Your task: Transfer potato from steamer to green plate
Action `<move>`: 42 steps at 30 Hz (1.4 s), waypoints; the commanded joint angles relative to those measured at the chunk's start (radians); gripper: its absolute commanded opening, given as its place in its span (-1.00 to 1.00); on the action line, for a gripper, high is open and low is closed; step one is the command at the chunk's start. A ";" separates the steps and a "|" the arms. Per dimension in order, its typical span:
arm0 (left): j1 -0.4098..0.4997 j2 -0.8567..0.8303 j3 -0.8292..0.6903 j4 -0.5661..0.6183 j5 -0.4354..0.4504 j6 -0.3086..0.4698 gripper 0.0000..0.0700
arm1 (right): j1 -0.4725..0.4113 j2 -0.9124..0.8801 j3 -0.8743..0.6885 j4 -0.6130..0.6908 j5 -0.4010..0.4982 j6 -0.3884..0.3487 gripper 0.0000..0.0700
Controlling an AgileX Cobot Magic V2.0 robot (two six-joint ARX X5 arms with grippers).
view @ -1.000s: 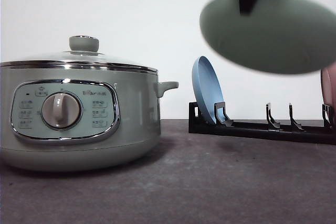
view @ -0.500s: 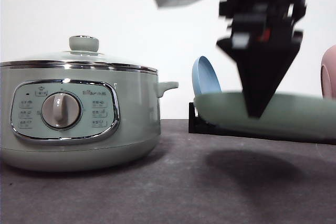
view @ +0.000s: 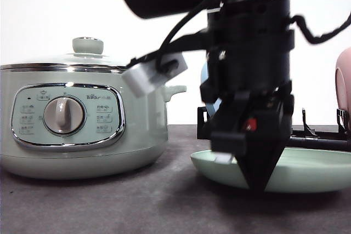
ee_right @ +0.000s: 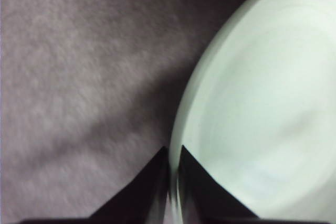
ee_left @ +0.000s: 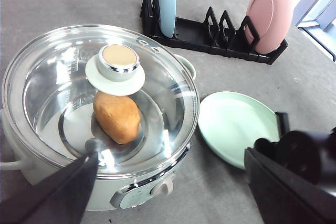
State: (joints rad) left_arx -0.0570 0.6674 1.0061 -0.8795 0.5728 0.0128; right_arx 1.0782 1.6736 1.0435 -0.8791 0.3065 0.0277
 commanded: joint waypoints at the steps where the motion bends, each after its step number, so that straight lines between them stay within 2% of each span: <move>1: -0.002 0.005 0.021 0.011 0.002 0.010 0.63 | 0.012 0.026 0.008 0.012 -0.046 0.015 -0.94; 3: -0.002 0.005 0.021 0.010 0.002 0.010 0.63 | 0.012 0.027 0.008 0.026 -0.073 0.015 -0.75; 6: -0.002 0.005 0.021 0.010 0.002 0.010 0.63 | 0.012 0.027 0.009 0.039 -0.078 0.022 -0.36; 15: -0.002 0.005 0.021 0.011 0.002 0.010 0.63 | 0.010 -0.024 0.015 0.030 -0.078 0.017 -0.32; 21: -0.002 0.005 0.021 0.011 0.002 0.009 0.63 | -0.015 -0.159 0.062 0.001 -0.084 0.017 -0.32; 24: -0.002 0.005 0.021 0.010 0.002 0.009 0.63 | -0.045 -0.231 0.097 0.000 -0.125 0.014 -0.32; 29: -0.002 0.005 0.021 0.010 0.002 0.006 0.63 | -0.125 -0.337 0.167 0.017 -0.232 0.000 -0.32; 33: -0.002 0.005 0.021 0.010 0.002 0.004 0.63 | -0.206 -0.394 0.226 0.034 -0.353 -0.010 -0.32; 42: -0.002 0.005 0.021 0.008 0.002 0.001 0.63 | -0.347 -0.434 0.306 0.082 -0.733 -0.013 -0.32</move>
State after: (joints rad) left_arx -0.0570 0.6674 1.0061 -0.8800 0.5728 0.0120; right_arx 0.7262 1.2282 1.3303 -0.8044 -0.3884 0.0227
